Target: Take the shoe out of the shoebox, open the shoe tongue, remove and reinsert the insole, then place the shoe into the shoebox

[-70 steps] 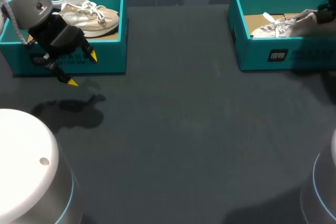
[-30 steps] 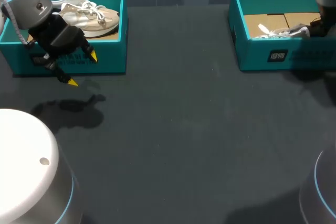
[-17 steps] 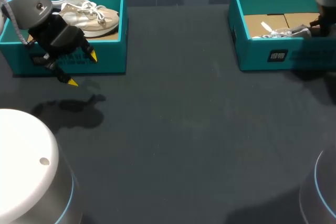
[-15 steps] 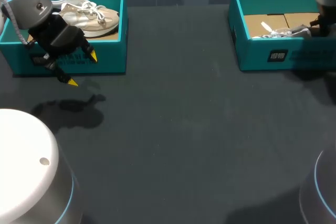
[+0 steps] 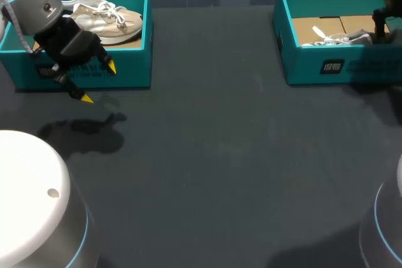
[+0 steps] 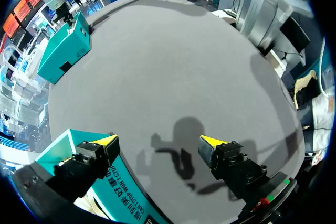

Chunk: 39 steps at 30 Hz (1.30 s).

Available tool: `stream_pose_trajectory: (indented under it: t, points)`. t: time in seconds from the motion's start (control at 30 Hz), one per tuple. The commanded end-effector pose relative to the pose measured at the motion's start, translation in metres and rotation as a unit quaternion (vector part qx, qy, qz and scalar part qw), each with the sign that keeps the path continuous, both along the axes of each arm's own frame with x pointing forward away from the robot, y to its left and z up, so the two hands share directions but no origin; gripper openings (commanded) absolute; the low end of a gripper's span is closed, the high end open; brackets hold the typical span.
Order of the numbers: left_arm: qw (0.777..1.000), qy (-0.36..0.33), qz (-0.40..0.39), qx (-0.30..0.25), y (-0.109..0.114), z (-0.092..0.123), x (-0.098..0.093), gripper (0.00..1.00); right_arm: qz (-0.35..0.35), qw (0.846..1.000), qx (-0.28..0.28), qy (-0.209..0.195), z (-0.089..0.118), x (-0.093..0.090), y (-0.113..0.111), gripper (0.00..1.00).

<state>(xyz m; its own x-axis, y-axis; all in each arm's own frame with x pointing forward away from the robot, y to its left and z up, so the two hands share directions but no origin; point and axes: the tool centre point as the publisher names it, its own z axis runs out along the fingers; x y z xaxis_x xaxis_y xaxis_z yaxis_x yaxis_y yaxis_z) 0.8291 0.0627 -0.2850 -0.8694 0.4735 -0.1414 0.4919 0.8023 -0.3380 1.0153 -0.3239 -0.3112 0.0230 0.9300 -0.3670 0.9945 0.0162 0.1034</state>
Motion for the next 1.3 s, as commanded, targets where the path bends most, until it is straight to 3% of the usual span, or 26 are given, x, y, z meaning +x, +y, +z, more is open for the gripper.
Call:
stream_pose_trajectory:
  t: [0.03, 0.37, 0.73, 1.0, 1.3]
  points:
    - [1.0, -0.001, 0.0, 0.001, 0.001, 0.0, -0.001, 1.0, 0.005, 1.0, 0.016, -0.004, 0.027, -0.011, 0.01, 1.0]
    - [1.0, -0.001, 0.0, 0.001, 0.001, 0.0, -0.001, 1.0, 0.004, 0.999, 0.049, -0.012, 0.085, -0.04, 0.042, 1.0]
    - [1.0, -0.001, 0.0, 0.001, 0.001, 0.0, -0.001, 1.0, 0.01, 0.996, 0.09, -0.012, 0.127, -0.072, 0.071, 1.0]
    - [1.0, -0.001, 0.0, 0.001, 0.001, 0.0, -0.001, 1.0, 0.008, 0.993, 0.115, -0.006, 0.142, -0.087, 0.088, 1.0]
    - [1.0, -0.001, 0.0, 0.001, 0.001, 0.0, -0.001, 1.0, 0.009, 0.992, 0.122, -0.007, 0.144, -0.089, 0.091, 1.0]
